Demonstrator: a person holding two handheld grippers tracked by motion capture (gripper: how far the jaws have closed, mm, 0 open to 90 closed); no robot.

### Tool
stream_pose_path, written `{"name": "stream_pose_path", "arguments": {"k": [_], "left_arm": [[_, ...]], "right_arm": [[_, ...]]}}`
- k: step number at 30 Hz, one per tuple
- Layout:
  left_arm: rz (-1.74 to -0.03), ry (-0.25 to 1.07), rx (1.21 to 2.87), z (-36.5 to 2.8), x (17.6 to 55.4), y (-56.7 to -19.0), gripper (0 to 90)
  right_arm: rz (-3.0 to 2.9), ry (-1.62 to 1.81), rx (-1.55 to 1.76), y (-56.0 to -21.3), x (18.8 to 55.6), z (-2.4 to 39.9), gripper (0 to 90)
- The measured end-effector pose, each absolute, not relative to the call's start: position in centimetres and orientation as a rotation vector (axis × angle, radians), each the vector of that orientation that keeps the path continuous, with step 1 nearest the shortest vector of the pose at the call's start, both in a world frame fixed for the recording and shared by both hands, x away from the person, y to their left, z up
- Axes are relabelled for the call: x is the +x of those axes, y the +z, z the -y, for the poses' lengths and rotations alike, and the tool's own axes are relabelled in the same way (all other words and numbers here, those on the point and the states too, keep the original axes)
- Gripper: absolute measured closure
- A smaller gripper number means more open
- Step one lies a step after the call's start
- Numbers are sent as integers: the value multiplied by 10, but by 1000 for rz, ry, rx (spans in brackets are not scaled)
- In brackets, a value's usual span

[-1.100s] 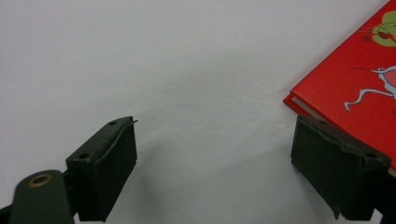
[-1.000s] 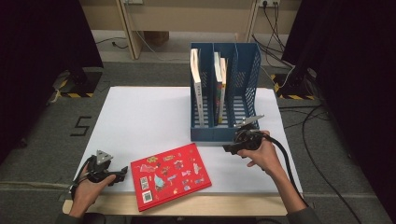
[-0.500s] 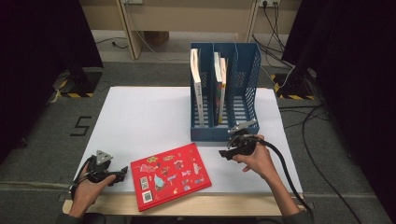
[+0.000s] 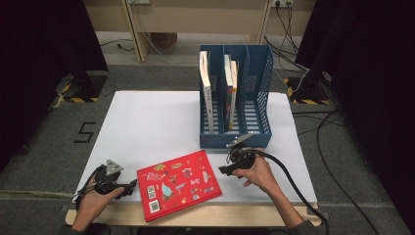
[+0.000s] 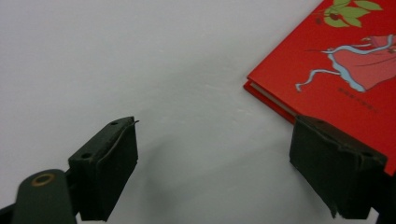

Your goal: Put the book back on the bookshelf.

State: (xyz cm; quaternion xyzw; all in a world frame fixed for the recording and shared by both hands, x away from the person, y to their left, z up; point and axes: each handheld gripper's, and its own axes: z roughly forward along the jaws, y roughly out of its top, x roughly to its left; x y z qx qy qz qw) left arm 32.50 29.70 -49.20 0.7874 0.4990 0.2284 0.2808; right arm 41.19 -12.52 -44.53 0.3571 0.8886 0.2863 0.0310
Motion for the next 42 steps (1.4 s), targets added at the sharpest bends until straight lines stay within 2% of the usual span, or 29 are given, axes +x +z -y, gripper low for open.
{"name": "stream_pose_path", "arguments": {"k": [6,17,27,32,42], "left_arm": [[-1328,613,2118,-292,324,-491,155],[-1293,621,2132,-286,322,-489,252],[-1291,635,2133,-285,323,-490,231],[-1289,639,2133,-285,322,-490,218],[-1293,643,2135,-284,322,-490,222]], "right_arm": [[-2782,885,1116,-456,411,114,355],[-2808,905,1120,-470,411,104,352],[-2810,922,1129,-471,411,104,325],[-2814,905,1133,-470,412,104,350],[-2806,910,1132,-470,412,104,340]]}}
